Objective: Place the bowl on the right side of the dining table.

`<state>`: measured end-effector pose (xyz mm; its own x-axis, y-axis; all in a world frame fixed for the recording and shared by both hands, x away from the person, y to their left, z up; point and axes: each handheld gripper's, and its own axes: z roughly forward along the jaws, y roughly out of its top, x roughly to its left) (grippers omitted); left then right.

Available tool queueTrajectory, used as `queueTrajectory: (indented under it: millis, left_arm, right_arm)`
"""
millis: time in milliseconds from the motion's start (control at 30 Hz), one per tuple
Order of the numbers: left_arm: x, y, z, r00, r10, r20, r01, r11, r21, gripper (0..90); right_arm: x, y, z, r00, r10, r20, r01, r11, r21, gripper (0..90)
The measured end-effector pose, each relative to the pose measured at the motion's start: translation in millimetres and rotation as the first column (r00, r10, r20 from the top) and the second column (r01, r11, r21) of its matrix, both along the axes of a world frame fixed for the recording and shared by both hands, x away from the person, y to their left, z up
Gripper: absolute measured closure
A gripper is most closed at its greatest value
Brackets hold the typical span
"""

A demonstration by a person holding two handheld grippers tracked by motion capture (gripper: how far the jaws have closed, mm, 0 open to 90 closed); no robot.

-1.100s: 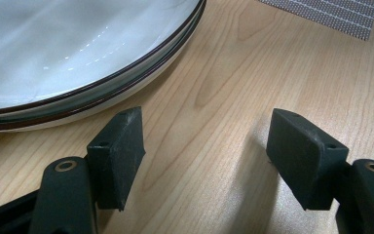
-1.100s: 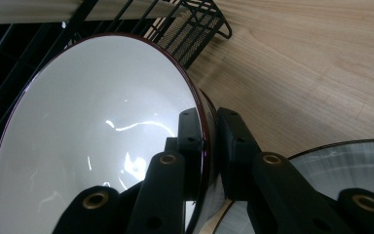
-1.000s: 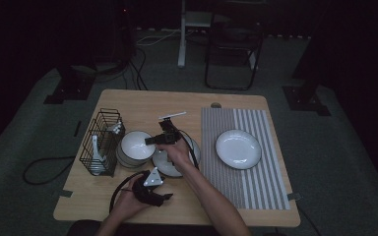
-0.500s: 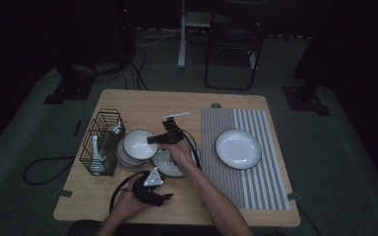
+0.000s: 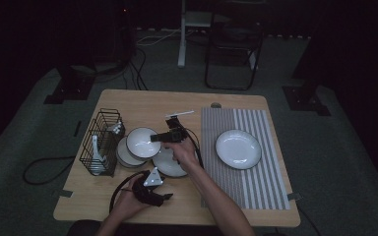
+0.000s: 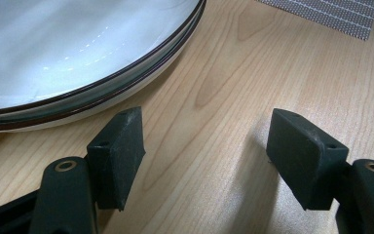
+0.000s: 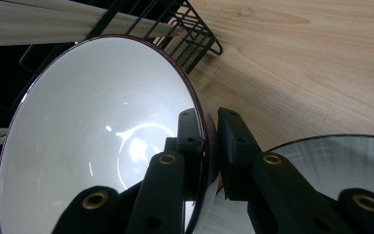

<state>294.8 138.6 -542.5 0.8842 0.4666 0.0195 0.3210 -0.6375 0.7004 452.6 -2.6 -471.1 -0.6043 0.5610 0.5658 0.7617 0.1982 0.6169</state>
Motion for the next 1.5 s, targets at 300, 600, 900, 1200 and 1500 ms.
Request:
queueTrajectory:
  millis: [300, 600, 900, 1200, 1500]
  left_arm:
    - [0.2, 0.0, 0.0, 1.0, -0.002, 0.002, 0.002, 1.0, 0.0, 30.5]
    - [0.1, -0.1, -0.1, 1.0, 0.0, 0.0, 0.0, 1.0, -0.001, 30.5]
    - [-0.1, -0.1, -0.2, 1.0, 0.001, 0.001, -0.001, 1.0, -0.002, 30.6]
    - [0.2, 0.3, -0.5, 1.0, 0.001, 0.002, -0.001, 1.0, -0.007, 30.6]
    - [1.3, -0.1, -0.3, 0.9999, 0.01, 0.001, -0.01, 0.9999, -0.005, 30.5]
  right_arm:
    - [0.5, -9.6, 3.9, 0.9999, -0.015, 0.005, 0.015, 0.9999, 0.007, 81.0]
    - [0.7, -19.1, 8.2, 0.9993, -0.031, 0.02, 0.03, 0.9995, 0.011, 80.9]
    - [1.2, -27.5, 10.3, 0.9985, -0.048, 0.027, 0.047, 0.9988, 0.012, 80.9]
    - [1.6, -35.8, 10.7, 0.9978, -0.06, 0.03, 0.06, 0.9982, 0.011, 80.9]
    - [2.1, -41.2, 9.3, 0.9971, -0.071, 0.027, 0.071, 0.9974, 0.011, 80.9]
